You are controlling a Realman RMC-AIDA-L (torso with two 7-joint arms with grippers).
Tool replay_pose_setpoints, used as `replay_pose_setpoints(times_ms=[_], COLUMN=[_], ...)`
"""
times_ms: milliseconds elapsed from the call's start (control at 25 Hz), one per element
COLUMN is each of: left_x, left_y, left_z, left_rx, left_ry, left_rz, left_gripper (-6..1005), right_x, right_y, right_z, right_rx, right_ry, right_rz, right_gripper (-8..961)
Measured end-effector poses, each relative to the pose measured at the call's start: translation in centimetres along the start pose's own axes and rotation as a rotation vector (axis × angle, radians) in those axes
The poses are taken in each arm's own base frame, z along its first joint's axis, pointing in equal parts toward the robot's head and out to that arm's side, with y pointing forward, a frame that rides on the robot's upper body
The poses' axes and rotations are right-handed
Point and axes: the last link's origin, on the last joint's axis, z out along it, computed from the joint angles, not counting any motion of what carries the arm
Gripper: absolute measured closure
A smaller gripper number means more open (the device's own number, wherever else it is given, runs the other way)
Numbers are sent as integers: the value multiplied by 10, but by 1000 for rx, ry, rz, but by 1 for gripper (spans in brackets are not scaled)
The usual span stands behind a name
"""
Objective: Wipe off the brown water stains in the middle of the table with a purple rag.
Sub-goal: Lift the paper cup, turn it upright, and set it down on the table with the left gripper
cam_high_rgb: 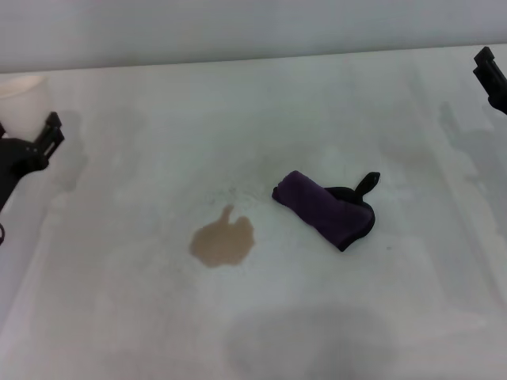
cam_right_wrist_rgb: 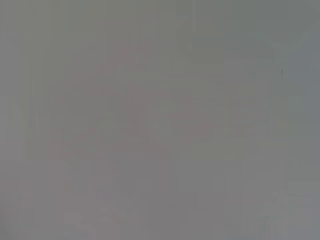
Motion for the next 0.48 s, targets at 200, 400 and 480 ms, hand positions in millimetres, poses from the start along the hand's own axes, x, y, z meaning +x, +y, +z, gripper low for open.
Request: replay_pose_setpoints(times_ms=[200, 400, 480], left_x=[-7, -12, -14], left_y=[12, 22, 21], left_z=[0, 0, 0], left_rx=[-76, -135, -131], left_ry=[-42, -71, -86], left_rz=[92, 149, 155], left_gripper=[214, 214, 214], right_x=[2, 3, 3], right_y=[2, 7, 8], right_z=[0, 2, 2], right_rx=[-5, -28, -32], right_ry=[5, 13, 12], right_rz=[4, 0, 3], right_gripper=[77, 77, 76])
